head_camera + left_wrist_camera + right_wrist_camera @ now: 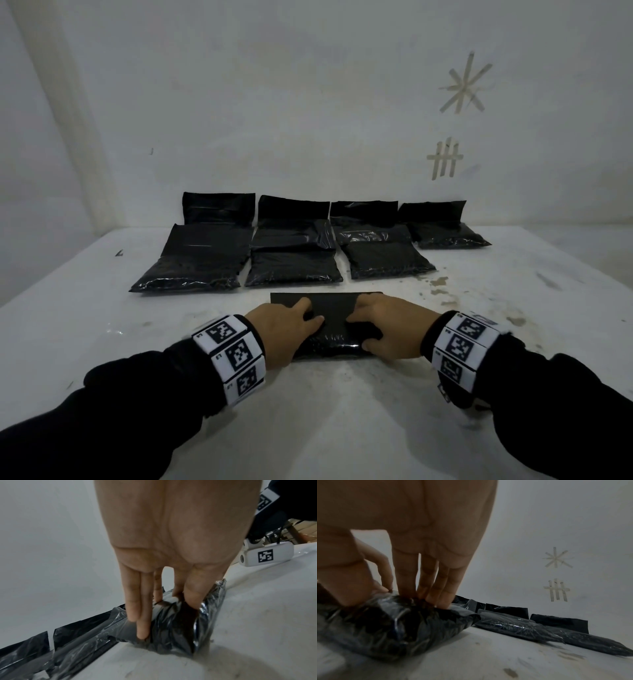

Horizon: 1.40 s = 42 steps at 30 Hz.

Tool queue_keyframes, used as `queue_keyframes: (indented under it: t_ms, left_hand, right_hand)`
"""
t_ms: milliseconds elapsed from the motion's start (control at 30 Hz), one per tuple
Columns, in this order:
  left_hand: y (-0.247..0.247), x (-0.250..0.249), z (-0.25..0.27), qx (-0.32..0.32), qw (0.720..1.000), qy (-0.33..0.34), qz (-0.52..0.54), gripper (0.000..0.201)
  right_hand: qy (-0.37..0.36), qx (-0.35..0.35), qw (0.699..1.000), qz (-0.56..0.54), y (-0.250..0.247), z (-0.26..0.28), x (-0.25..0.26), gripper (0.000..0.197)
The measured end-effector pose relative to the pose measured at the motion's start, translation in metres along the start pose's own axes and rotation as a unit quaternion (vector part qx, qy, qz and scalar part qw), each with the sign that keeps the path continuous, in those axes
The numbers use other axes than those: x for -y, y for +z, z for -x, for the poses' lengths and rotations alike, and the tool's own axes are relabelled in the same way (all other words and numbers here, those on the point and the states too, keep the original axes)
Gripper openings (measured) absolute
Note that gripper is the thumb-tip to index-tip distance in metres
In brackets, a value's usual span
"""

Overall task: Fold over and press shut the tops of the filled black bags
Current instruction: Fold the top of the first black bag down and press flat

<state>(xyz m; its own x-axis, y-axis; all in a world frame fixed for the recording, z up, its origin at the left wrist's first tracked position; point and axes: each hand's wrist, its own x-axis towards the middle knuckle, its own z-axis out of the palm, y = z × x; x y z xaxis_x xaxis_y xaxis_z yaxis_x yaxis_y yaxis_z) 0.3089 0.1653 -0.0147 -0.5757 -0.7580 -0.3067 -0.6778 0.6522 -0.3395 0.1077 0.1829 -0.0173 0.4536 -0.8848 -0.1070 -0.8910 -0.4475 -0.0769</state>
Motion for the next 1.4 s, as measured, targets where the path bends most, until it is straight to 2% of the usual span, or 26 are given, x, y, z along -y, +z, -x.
queue_keyframes:
  t_ms: [100, 233, 400, 533, 633, 700, 767, 867, 933, 1033, 1133, 1267, 1400]
  left_hand:
    - [0.002, 0.001, 0.001, -0.009, 1.000, 0.009, 0.004, 0.071]
    - [-0.005, 0.001, -0.001, 0.021, 1.000, 0.006, -0.013, 0.067]
    - [-0.013, 0.001, -0.007, 0.013, 1.000, -0.001, -0.011, 0.061]
    - [-0.016, -0.004, -0.009, 0.011, 0.998, -0.015, -0.064, 0.062]
    - [-0.017, -0.010, -0.008, -0.022, 0.989, -0.025, -0.143, 0.057]
    - [-0.016, -0.013, -0.009, -0.052, 0.986, -0.021, -0.154, 0.054]
    - [-0.014, -0.012, -0.011, -0.064, 0.992, -0.004, -0.111, 0.055]
    - [-0.005, -0.004, -0.015, -0.060, 0.998, 0.032, 0.017, 0.061]
    - [0.000, 0.001, -0.017, -0.053, 0.993, 0.042, 0.096, 0.066]
    - [0.001, 0.004, -0.018, -0.051, 0.985, 0.044, 0.161, 0.069]
    - [0.000, 0.003, -0.020, -0.060, 0.981, 0.038, 0.183, 0.059]
    - [-0.003, -0.002, -0.024, -0.071, 0.987, 0.036, 0.140, 0.050]
    - [-0.007, -0.003, -0.026, -0.070, 0.988, 0.034, 0.134, 0.050]
  right_hand:
    - [0.004, 0.008, 1.000, 0.007, 0.000, -0.002, 0.002, 0.052]
    - [0.008, 0.030, 0.999, 0.035, -0.002, -0.007, 0.005, 0.052]
    - [0.017, 0.021, 0.999, 0.046, -0.003, -0.012, 0.003, 0.051]
    - [0.011, 0.022, 0.998, 0.055, -0.001, -0.013, 0.001, 0.051]
    - [0.012, 0.016, 0.999, 0.044, 0.000, -0.013, 0.002, 0.049]
    - [0.011, 0.016, 0.999, 0.045, 0.000, -0.012, 0.003, 0.047]
    - [0.013, 0.017, 0.999, 0.044, 0.001, -0.012, 0.003, 0.047]
    - [0.017, 0.017, 0.999, 0.030, 0.002, -0.011, 0.001, 0.050]
    - [0.015, 0.014, 1.000, 0.022, 0.002, -0.011, 0.000, 0.050]
    - [0.015, 0.009, 1.000, 0.002, 0.001, -0.009, -0.001, 0.052]
    - [0.018, 0.018, 1.000, -0.009, 0.000, -0.009, -0.002, 0.051]
    - [0.035, 0.025, 0.998, -0.048, -0.005, -0.008, -0.007, 0.047]
    - [0.101, -0.039, 0.979, -0.172, -0.021, 0.000, -0.028, 0.036]
